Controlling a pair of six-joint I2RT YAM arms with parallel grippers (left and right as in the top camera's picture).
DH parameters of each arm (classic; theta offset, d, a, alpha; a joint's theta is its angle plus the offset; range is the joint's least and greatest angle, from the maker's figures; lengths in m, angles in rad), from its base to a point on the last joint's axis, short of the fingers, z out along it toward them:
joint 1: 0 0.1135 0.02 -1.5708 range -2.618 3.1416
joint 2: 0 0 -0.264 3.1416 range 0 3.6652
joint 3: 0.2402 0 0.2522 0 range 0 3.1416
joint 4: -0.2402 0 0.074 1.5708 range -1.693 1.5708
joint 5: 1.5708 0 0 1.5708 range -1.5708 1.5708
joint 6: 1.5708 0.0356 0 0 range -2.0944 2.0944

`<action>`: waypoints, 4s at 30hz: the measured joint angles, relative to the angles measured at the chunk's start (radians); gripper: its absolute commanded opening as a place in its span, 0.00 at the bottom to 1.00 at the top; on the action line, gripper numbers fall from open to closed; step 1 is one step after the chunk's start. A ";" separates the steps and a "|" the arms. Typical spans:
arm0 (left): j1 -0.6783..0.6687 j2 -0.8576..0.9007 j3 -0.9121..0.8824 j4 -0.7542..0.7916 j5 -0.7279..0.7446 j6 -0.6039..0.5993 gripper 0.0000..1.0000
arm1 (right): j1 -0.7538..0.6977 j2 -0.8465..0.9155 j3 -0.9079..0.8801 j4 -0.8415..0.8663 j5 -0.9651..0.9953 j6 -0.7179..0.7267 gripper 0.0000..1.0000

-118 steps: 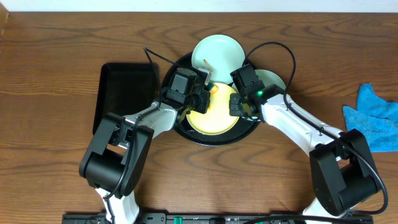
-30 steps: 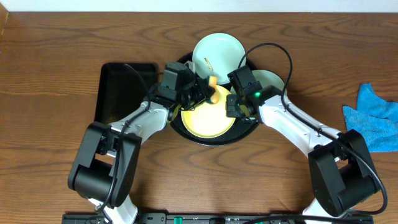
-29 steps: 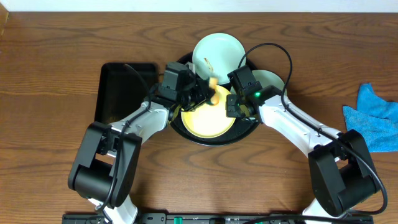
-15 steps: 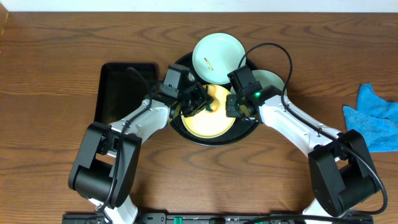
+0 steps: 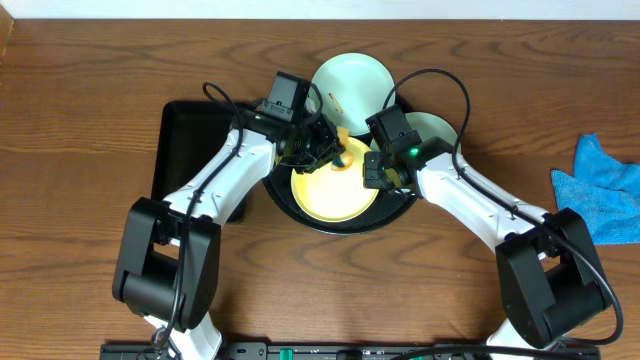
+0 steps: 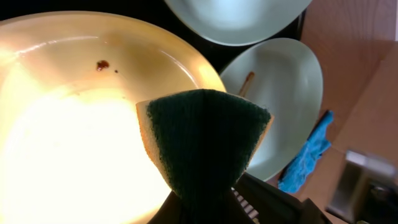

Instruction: Clean dirty plates on tray and stack at the side

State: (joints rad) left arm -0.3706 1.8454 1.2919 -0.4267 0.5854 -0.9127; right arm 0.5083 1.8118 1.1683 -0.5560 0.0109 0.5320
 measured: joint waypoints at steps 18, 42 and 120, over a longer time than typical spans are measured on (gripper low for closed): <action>-0.003 0.039 0.006 0.015 0.066 0.032 0.07 | 0.000 0.000 0.000 -0.001 0.000 0.000 0.01; -0.016 0.113 0.002 0.064 0.055 0.054 0.07 | 0.000 0.000 0.000 -0.001 0.000 0.000 0.01; 0.093 0.140 -0.003 -0.236 0.040 0.163 0.07 | 0.000 0.000 -0.001 0.000 -0.011 -0.003 0.01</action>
State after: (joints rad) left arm -0.2775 1.9858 1.2892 -0.6624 0.6254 -0.7502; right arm 0.5087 1.8118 1.1675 -0.5556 -0.0006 0.5293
